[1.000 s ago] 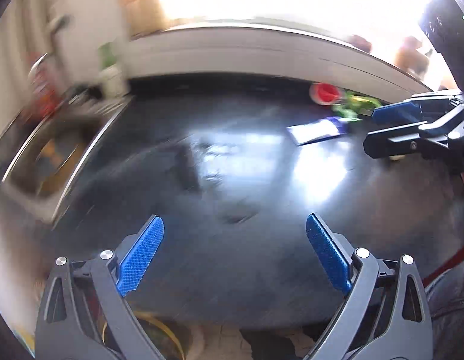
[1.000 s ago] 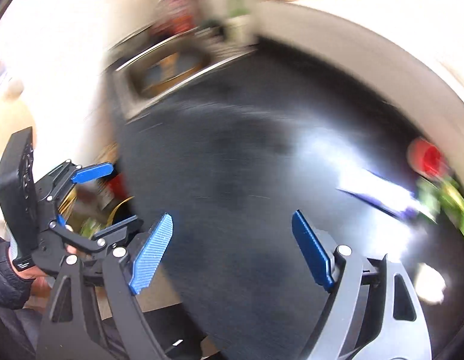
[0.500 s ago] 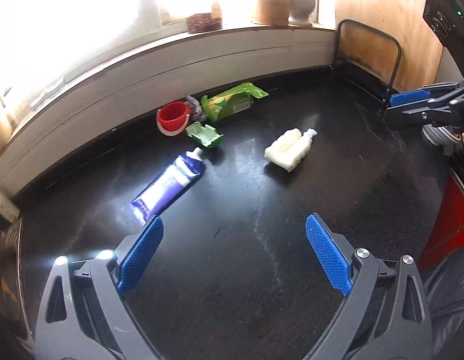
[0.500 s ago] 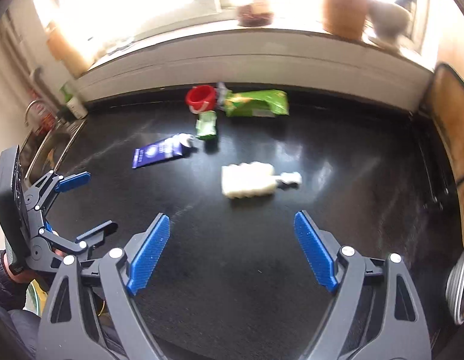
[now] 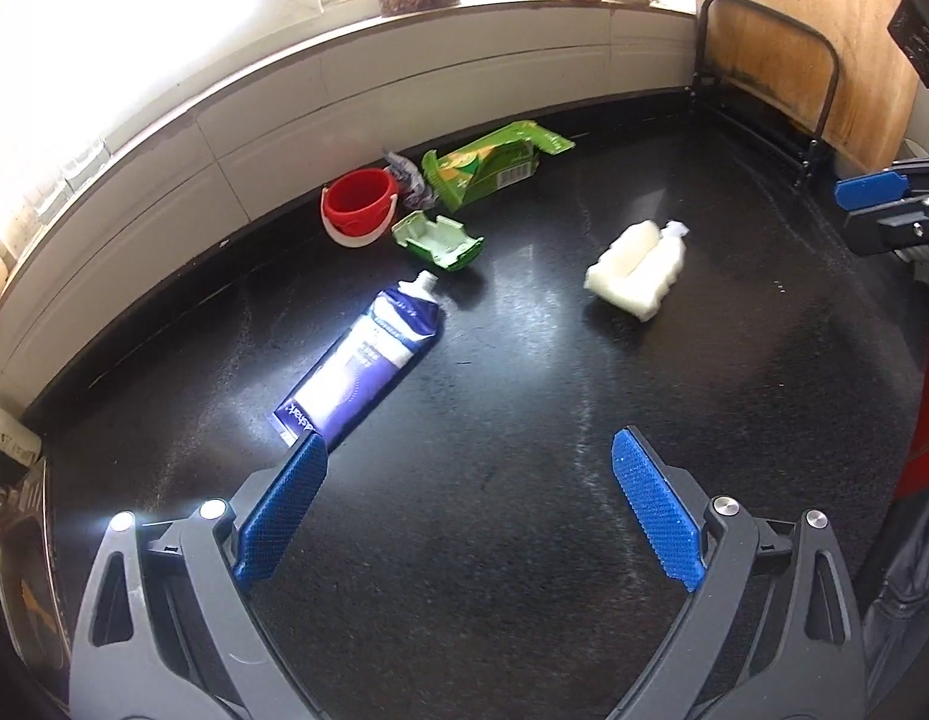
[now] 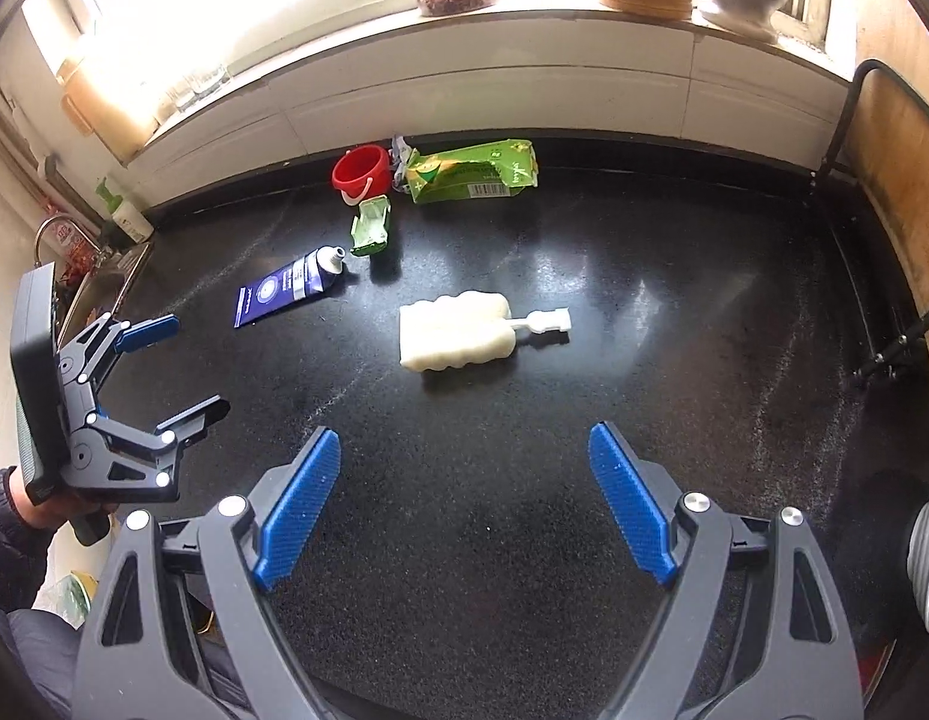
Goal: Collect trash
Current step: 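Grasp the blue toothpaste tube with the left tool while the right tool grasps the white foam piece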
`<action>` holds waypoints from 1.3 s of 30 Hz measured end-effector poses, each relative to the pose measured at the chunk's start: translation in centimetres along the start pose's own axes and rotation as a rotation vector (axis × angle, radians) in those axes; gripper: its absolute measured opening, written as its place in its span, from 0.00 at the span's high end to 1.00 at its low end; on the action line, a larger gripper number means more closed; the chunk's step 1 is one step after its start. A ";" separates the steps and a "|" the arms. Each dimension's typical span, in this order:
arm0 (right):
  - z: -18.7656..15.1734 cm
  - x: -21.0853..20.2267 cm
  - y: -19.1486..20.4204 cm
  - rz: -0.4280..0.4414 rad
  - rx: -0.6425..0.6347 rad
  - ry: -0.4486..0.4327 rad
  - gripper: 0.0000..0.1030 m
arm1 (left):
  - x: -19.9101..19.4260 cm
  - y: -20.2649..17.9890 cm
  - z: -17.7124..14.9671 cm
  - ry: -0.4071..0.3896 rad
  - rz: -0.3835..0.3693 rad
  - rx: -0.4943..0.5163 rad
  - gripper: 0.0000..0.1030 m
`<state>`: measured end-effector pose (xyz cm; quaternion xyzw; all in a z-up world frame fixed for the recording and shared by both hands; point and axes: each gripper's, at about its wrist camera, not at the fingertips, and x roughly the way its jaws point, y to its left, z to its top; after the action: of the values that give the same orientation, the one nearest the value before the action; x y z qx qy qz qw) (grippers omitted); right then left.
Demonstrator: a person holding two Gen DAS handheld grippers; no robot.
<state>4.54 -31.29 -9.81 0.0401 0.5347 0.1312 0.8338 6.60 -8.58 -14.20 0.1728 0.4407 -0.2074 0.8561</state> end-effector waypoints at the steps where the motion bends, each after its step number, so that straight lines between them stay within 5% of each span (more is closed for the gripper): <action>1: 0.1 0.4 0.1 0.001 -0.002 0.008 0.20 | 0.4 0.4 0.1 0.002 0.001 0.002 0.10; 15: 3.3 10.4 -1.4 0.023 0.194 0.190 0.20 | 8.2 5.9 3.4 0.043 -0.036 0.107 0.10; 23: 5.2 15.1 -0.8 -0.059 0.315 0.259 0.20 | 13.1 7.8 4.3 0.078 -0.165 0.248 0.09; 30: 6.6 17.7 0.1 -0.159 0.365 0.282 0.20 | 13.7 8.9 4.8 0.046 -0.278 0.262 0.11; 32: 7.1 17.9 0.6 -0.175 0.352 0.268 0.27 | 13.4 8.9 4.6 0.037 -0.280 0.261 0.20; 34: 7.4 17.9 1.1 -0.171 0.336 0.254 0.43 | 12.7 8.8 4.6 0.026 -0.276 0.257 0.43; 39: 7.8 18.2 1.9 -0.137 0.308 0.251 0.63 | 12.1 8.0 4.3 0.059 -0.264 0.178 0.49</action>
<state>18.44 -24.14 -22.10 0.1139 0.6495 -0.0050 0.7517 19.97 -6.31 -20.95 0.1943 0.4643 -0.3511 0.7895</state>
